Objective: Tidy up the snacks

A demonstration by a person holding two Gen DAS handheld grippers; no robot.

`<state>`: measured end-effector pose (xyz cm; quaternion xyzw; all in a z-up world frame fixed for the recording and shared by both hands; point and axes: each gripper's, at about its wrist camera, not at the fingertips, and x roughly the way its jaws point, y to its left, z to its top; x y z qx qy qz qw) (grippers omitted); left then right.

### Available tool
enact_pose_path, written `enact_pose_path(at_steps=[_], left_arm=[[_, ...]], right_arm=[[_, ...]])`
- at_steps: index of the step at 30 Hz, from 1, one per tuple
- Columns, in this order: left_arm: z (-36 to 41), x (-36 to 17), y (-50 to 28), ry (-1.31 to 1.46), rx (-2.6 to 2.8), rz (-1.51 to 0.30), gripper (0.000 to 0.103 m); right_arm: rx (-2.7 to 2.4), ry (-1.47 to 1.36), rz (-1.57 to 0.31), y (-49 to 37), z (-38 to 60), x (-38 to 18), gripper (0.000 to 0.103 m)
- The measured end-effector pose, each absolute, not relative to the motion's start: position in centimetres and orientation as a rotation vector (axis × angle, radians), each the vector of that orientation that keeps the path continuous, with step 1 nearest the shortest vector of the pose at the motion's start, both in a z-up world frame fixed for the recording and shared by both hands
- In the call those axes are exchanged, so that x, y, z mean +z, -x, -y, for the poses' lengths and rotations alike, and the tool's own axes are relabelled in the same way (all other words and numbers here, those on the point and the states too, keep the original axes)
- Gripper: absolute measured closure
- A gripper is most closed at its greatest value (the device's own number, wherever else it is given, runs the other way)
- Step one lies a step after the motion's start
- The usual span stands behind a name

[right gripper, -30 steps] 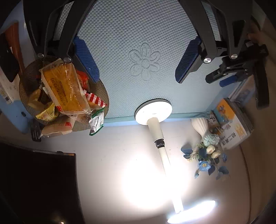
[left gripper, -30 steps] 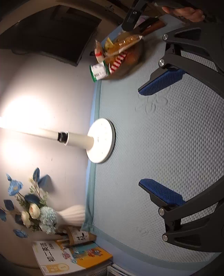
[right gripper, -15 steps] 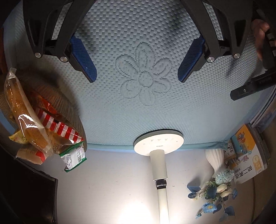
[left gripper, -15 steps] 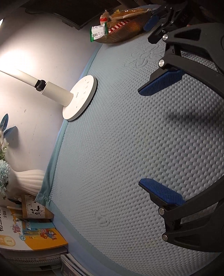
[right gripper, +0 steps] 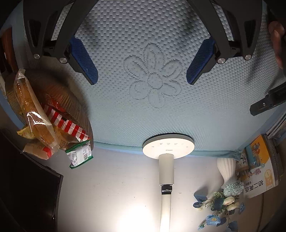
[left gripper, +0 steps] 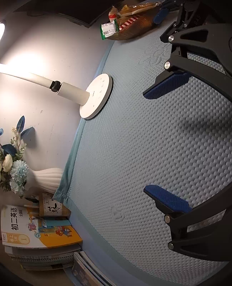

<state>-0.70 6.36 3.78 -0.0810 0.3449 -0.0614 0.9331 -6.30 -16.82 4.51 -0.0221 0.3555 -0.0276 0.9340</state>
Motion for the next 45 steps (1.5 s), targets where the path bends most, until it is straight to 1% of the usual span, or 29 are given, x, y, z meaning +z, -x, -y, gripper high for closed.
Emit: enact_pose_path(at_steps=[5,9,12,19,34,45], left_arm=[[-7.1,3.6,0.6,0.203,-0.106,-0.707,0.007],[-6.4,3.8,1.0,0.151,-0.098,-0.692,0.007],[-5.8,3.8,1.1,0.106,-0.083,-0.687,0.004],[-5.4,3.7,1.0,0.082,-0.076,-0.709,0.004],[-4.3,3.1,0.6,0.004,-0.025,-0.759,0.003],[-3.3,3.3,1.1,-0.05,0.002,-0.744,0.003]], right_arm=[[-0.079,0.007,-0.779,6.3,17.1,4.1,0.005],[-0.087,0.044,-0.768,6.7,16.4,4.0,0.005],[-0.084,0.056,-0.78,6.5,16.2,3.8,0.005],[-0.064,0.007,-0.823,5.9,17.1,3.4,0.005],[-0.059,0.024,-0.815,5.7,16.8,3.4,0.005],[-0.058,0.022,-0.811,5.8,16.8,3.5,0.005]])
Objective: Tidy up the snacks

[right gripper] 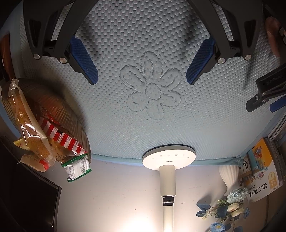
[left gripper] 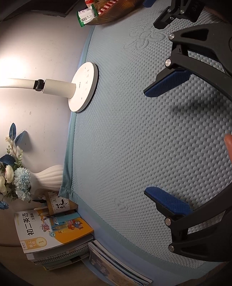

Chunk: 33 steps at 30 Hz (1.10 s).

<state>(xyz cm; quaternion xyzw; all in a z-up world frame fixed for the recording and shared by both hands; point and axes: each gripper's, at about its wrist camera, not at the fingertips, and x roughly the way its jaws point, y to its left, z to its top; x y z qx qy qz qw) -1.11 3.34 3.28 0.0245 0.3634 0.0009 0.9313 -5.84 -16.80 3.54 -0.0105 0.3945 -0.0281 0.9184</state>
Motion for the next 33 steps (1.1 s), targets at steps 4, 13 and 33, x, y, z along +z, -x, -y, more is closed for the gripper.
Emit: enact_pose_path(at_steps=[4,13,33], left_arm=[[-3.13,3.29,1.23,-0.066,-0.002,-0.741,0.003],[-3.19,3.18,1.09,-0.058,-0.002,-0.755,0.003],[-2.62,2.88,1.08,-0.075,-0.024,-0.768,0.003]], right_arm=[[-0.055,0.026,-0.813,5.86,16.69,3.52,0.005],[-0.051,0.025,-0.817,5.76,16.68,3.43,0.005],[-0.05,0.022,-0.817,5.79,16.67,3.37,0.005]])
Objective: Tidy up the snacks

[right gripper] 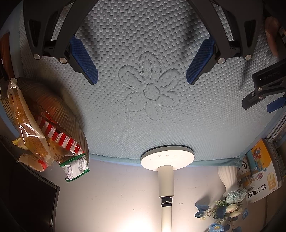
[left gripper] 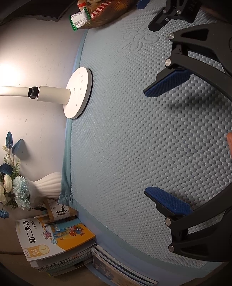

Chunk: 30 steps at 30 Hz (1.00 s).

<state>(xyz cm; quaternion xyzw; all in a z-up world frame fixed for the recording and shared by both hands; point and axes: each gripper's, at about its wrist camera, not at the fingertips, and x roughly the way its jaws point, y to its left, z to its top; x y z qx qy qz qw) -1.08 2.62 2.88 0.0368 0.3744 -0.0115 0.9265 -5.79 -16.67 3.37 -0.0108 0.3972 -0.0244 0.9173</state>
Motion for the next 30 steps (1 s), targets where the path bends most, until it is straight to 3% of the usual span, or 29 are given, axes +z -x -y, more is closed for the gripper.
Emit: enact_pose_path(at_steps=[30], left_arm=[[-2.11,2.12,0.23,-0.11,-0.015,-0.846,0.003]], right_arm=[[-0.057,0.017,-0.84,5.52,16.94,2.86,0.005]])
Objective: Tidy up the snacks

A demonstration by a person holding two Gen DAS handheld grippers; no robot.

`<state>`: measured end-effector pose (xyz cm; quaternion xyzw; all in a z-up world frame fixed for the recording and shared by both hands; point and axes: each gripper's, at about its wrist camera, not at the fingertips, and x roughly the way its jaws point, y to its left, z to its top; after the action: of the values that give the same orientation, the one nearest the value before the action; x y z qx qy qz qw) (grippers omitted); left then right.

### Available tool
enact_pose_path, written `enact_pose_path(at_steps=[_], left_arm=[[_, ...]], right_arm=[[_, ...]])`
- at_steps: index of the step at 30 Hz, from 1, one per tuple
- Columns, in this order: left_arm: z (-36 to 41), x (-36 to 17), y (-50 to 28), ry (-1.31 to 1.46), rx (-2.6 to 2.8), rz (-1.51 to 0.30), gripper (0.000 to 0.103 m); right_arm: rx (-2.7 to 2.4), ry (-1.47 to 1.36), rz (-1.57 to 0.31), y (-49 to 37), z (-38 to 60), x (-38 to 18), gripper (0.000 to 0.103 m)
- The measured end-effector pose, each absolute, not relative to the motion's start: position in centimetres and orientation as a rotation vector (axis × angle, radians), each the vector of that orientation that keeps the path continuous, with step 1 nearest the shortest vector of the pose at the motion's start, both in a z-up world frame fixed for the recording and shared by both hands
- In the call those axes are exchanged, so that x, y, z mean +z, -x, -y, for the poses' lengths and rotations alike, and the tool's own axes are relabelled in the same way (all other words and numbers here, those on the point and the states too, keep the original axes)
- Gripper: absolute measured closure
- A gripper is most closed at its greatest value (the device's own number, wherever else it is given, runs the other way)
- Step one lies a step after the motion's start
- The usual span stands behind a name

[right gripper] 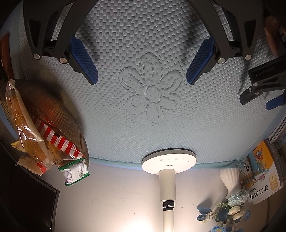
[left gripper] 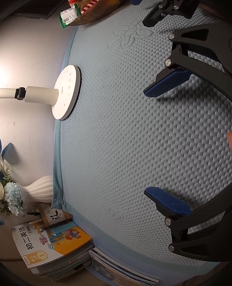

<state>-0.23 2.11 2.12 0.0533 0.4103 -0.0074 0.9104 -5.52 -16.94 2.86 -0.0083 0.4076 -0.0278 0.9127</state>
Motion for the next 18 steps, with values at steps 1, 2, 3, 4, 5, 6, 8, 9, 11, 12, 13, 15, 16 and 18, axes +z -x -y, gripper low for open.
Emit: enact_pose_path(at_steps=[1,2,3,4,5,6,8,9,11,12,13,15,16,18], left_arm=[[-2.18,2.12,0.24,-0.108,-0.015,-0.846,0.003],[-2.24,2.11,0.22,-0.107,-0.015,-0.847,0.003],[-2.27,2.1,0.23,-0.107,-0.016,-0.848,0.003],[-2.28,2.08,0.22,-0.107,-0.017,-0.849,0.003],[-2.28,2.07,0.2,-0.108,-0.018,-0.85,0.003],[-2.25,2.07,0.2,-0.109,-0.018,-0.85,0.003],[-2.2,2.07,0.21,-0.111,-0.019,-0.85,0.003],[-2.19,2.07,0.2,-0.112,-0.019,-0.85,0.003],[-2.23,2.04,0.12,-0.11,-0.009,-0.852,0.003],[-2.29,2.01,0.08,-0.107,-0.004,-0.855,0.003],[-2.36,1.98,0.02,-0.102,-0.005,-0.859,0.003],[-2.46,1.87,-0.08,-0.093,-0.009,-0.868,0.003],[-2.51,1.83,-0.14,-0.089,-0.012,-0.871,0.003],[-2.54,1.78,-0.17,-0.086,-0.013,-0.875,0.003]], right_arm=[[-0.057,0.016,-0.84,5.5,16.97,2.84,0.005],[-0.059,0.016,-0.839,5.6,16.92,2.83,0.005],[-0.059,0.016,-0.839,5.6,16.94,2.83,0.005],[-0.059,0.017,-0.839,5.57,16.97,2.82,0.005],[-0.057,0.017,-0.839,5.55,17.0,2.81,0.005],[-0.057,0.017,-0.84,5.54,17.0,2.81,0.005],[-0.062,0.019,-0.841,5.58,16.97,2.8,0.005],[-0.065,0.021,-0.84,5.56,17.01,2.79,0.005],[-0.067,0.025,-0.837,5.56,17.03,2.8,0.005],[-0.068,0.027,-0.837,5.56,17.04,2.78,0.005],[-0.069,0.029,-0.837,5.57,17.04,2.77,0.005],[-0.07,0.03,-0.839,5.58,17.04,2.73,0.005],[-0.07,0.03,-0.84,5.59,17.05,2.7,0.005],[-0.071,0.03,-0.841,5.56,17.07,2.67,0.005]])
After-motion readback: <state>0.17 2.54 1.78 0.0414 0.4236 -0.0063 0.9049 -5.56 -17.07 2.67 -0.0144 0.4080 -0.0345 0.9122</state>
